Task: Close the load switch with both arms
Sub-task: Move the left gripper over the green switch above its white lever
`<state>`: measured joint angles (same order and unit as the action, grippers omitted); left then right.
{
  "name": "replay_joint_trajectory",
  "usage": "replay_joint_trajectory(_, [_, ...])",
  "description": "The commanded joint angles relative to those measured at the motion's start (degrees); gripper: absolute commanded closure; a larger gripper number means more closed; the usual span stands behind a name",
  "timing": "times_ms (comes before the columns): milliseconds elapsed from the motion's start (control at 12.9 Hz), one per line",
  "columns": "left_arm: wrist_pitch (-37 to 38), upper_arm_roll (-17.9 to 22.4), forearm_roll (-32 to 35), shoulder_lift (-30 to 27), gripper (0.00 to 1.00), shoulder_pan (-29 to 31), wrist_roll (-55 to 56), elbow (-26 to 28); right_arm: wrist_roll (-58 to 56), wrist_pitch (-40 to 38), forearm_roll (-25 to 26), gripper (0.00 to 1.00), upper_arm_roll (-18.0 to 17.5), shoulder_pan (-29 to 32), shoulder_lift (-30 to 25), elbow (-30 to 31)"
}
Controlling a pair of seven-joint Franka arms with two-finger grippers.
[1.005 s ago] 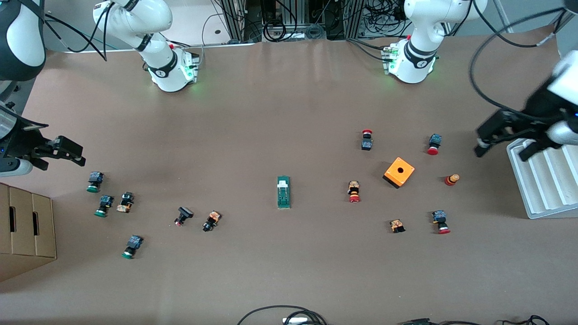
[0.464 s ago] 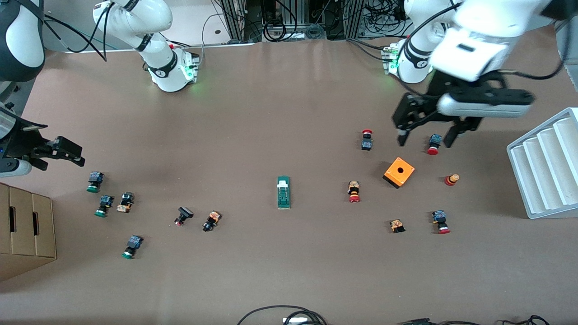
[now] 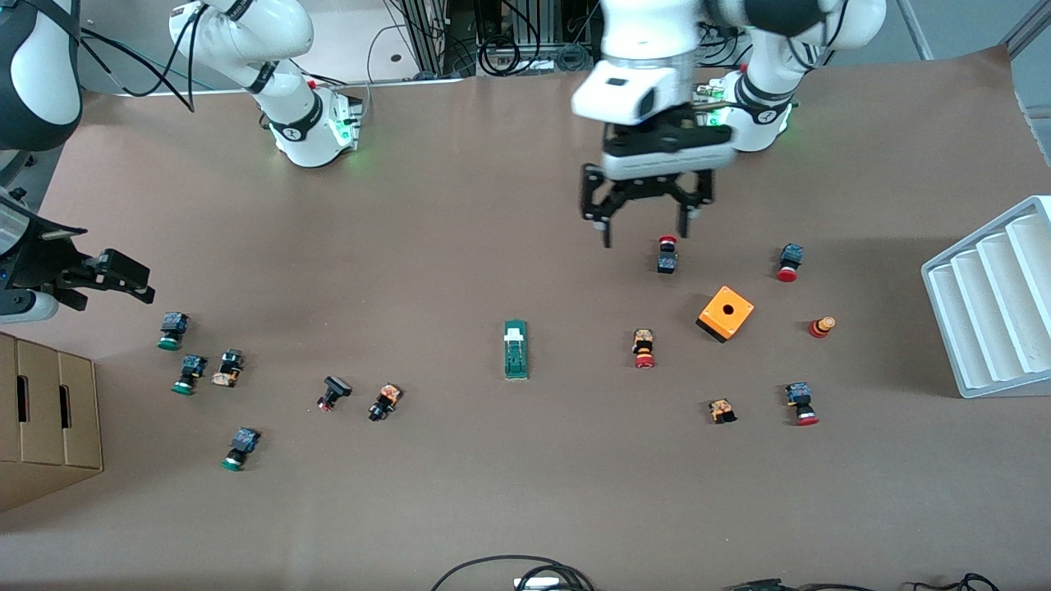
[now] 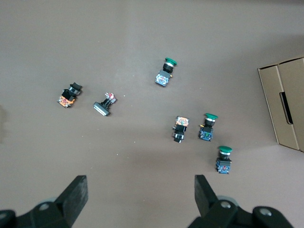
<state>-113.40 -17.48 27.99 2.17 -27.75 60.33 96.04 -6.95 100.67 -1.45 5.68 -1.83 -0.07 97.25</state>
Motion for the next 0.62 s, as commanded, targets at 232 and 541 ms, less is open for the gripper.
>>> replay_joint_trajectory(232, [-7.3,0.9,12.1,-1.0,0.00,-7.1,21.2,10.0,-0.8,0.5,0.2,0.00,-0.3,0.6,0.1,-0.3])
replay_joint_trajectory(541, [-7.5,0.8,25.1,3.7,0.00,-13.9,37.6,10.7,-0.9,0.5,0.3,0.00,-0.2,0.6,0.2,-0.3])
